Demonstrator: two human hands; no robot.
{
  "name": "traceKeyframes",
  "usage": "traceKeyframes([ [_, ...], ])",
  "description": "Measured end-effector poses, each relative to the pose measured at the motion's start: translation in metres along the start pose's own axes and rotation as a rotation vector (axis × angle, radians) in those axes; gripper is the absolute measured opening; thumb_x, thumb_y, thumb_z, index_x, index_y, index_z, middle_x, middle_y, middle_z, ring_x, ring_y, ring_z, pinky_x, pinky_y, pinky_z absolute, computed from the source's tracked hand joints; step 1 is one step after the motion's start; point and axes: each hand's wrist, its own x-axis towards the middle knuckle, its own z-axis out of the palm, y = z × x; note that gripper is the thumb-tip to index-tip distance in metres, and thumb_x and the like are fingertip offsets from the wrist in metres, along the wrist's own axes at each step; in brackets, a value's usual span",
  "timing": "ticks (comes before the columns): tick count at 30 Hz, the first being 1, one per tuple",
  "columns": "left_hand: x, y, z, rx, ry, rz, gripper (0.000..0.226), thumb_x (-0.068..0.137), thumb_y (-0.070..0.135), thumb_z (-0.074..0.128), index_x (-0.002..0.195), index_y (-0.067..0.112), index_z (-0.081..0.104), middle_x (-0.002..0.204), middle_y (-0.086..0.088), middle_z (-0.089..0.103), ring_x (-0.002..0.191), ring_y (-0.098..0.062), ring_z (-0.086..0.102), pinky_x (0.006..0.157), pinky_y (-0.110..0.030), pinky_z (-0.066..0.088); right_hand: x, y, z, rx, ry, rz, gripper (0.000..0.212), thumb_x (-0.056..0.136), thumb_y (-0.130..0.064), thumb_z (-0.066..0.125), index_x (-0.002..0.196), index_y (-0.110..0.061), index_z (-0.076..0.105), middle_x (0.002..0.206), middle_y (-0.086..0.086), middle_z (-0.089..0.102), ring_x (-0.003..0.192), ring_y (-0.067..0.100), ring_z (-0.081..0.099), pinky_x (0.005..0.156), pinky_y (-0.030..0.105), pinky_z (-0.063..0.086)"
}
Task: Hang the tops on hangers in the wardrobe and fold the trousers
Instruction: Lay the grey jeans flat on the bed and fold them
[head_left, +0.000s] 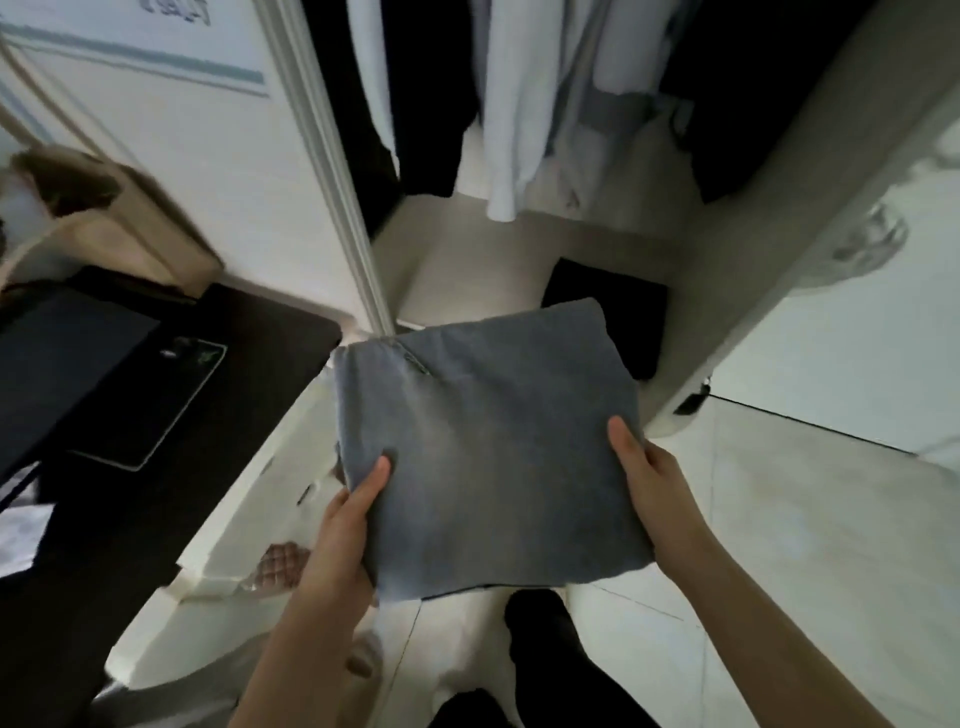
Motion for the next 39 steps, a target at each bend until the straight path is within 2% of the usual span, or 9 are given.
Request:
traceKeyframes([
  [10,0.106,-0.001,0.134,0.042,-0.075,-0.094,0.063,0.055,0.042,0.085,0.109,0.013,0.069,0.102,-0.004,0.076,0.086,-0.024,0.074,0.066,-0.033,0.057,0.106,-0.008,-0.089,-0.07,0.123,0.065,0.044,0.085,-0.059,0.055,0.102,-0.02,0.063,0.097,-0.006,0.071,0.089,0.015,0.066,0.069,0.026,0.05],
  [14,0.155,0.008,0.166,0.063,-0.083,-0.098,0.069,0.056,0.039,0.087,0.115,0.012,0.065,0.104,-0.005,0.075,0.092,-0.029,0.072,0.068,-0.036,0.057,0.163,-0.019,-0.094,-0.202,0.209,0.063,0.052,0.088,-0.059,0.05,0.112,-0.014,0.059,0.103,0.001,0.066,0.099,0.027,0.061,0.092,0.047,0.05],
  [18,0.213,0.022,0.192,0.133,-0.057,-0.05,0.062,0.059,0.033,0.086,0.115,0.015,0.065,0.11,-0.008,0.072,0.099,-0.034,0.067,0.076,-0.044,0.057,0.222,-0.037,-0.086,-0.124,0.293,0.171,0.062,0.087,-0.057,0.053,0.123,-0.007,0.055,0.111,0.01,0.061,0.108,0.035,0.056,0.099,0.046,0.043],
  [21,0.252,0.031,0.217,0.164,-0.038,-0.039,0.048,0.071,0.027,0.081,0.114,0.013,0.065,0.115,-0.012,0.067,0.104,-0.038,0.061,0.095,-0.055,0.05,0.263,-0.047,-0.08,-0.143,0.376,0.192,0.062,0.091,-0.057,0.048,0.12,-0.002,0.058,0.115,0.016,0.062,0.108,0.036,0.057,0.09,0.04,0.045],
  [26,0.313,0.058,0.258,0.216,-0.115,-0.005,0.035,0.077,0.03,0.078,0.107,0.017,0.065,0.113,-0.009,0.067,0.105,-0.035,0.061,0.095,-0.051,0.051,0.312,-0.066,-0.073,-0.194,0.589,0.063,0.055,0.096,-0.051,0.045,0.094,0.002,0.06,0.091,0.019,0.062,0.075,0.03,0.058,0.067,0.032,0.038],
  [28,0.335,0.072,0.276,0.238,-0.144,0.055,0.036,0.07,0.039,0.081,0.099,0.023,0.067,0.108,-0.003,0.07,0.102,-0.03,0.063,0.092,-0.047,0.053,0.329,-0.072,-0.069,-0.232,0.752,-0.06,0.057,0.096,-0.046,0.047,0.088,0.008,0.062,0.088,0.027,0.065,0.078,0.037,0.062,0.063,0.038,0.045],
  [32,0.398,0.081,0.305,0.293,-0.19,0.122,0.049,0.066,0.049,0.078,0.106,0.022,0.069,0.111,-0.003,0.07,0.1,-0.028,0.064,0.087,-0.042,0.055,0.375,-0.059,-0.056,-0.227,0.987,-0.009,0.054,0.094,-0.053,0.044,0.108,-0.002,0.055,0.103,0.025,0.064,0.092,0.042,0.061,0.073,0.045,0.051],
  [35,0.439,0.057,0.308,0.595,-0.214,0.035,0.052,0.095,0.046,0.054,0.137,0.016,0.048,0.134,-0.011,0.055,0.114,-0.032,0.057,0.095,-0.046,0.051,0.41,-0.024,-0.056,-0.324,0.802,0.244,0.061,0.096,-0.054,0.038,0.128,-0.003,0.043,0.126,0.028,0.055,0.112,0.045,0.054,0.088,0.046,0.044],
  [39,0.458,0.01,0.292,0.874,-0.287,-0.1,0.059,0.1,0.049,0.039,0.145,0.01,0.035,0.143,-0.014,0.044,0.127,-0.034,0.046,0.106,-0.044,0.04,0.434,0.023,-0.059,-0.29,0.543,0.467,0.074,0.097,-0.054,0.035,0.138,0.008,0.039,0.141,0.028,0.043,0.129,0.038,0.044,0.104,0.038,0.034],
])
